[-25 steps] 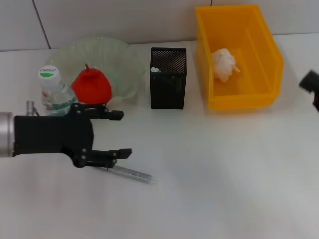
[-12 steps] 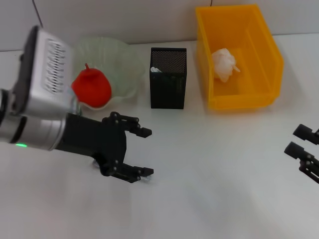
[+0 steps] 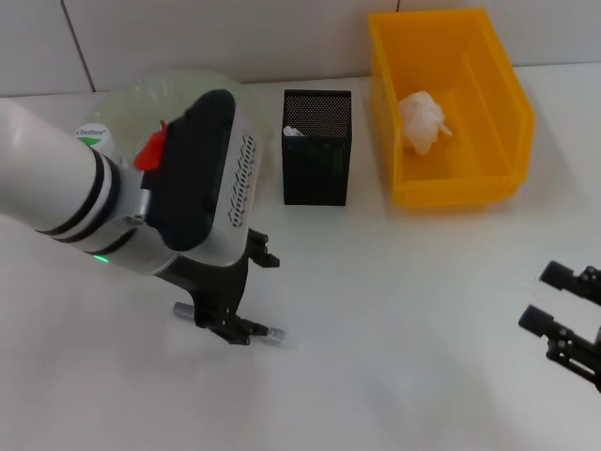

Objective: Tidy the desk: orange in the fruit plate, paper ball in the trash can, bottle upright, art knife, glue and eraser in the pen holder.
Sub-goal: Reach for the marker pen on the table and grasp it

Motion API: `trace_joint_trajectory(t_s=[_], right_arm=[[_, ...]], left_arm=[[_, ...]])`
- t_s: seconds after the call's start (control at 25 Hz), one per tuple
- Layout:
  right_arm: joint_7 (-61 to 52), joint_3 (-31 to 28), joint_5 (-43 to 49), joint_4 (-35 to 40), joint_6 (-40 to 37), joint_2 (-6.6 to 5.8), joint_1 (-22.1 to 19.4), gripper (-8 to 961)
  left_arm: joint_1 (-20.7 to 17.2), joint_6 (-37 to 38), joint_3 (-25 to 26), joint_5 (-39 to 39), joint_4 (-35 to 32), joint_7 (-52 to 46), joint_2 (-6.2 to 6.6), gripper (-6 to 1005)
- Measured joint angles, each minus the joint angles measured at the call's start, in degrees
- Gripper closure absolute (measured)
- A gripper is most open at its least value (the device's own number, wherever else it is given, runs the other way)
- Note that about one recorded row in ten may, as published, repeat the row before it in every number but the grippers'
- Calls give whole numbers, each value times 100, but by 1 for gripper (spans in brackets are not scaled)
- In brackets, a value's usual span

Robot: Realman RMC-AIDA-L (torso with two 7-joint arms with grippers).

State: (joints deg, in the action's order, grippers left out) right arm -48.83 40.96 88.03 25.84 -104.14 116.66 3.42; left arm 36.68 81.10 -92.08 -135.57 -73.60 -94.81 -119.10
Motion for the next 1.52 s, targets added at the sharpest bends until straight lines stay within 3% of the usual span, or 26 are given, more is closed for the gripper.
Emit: trace_joint_trajectory(t_s=[0.32, 0.64, 0.76, 1.52], right_arm=[[-379, -44, 809, 49, 66, -57, 218, 345], [-569, -53, 1609, 322, 106, -68, 500, 230], [-665, -51, 1647, 472, 151, -48, 502, 178], [-1085, -59, 1814, 747, 378, 25, 616, 178]], left_arm=[[312, 5, -135, -31, 372, -62, -4, 203], [677, -54, -180, -45, 842, -134, -9, 203], [677, -54, -180, -45, 842, -134, -9, 202], [876, -248, -756, -426, 1157, -273, -8, 202]])
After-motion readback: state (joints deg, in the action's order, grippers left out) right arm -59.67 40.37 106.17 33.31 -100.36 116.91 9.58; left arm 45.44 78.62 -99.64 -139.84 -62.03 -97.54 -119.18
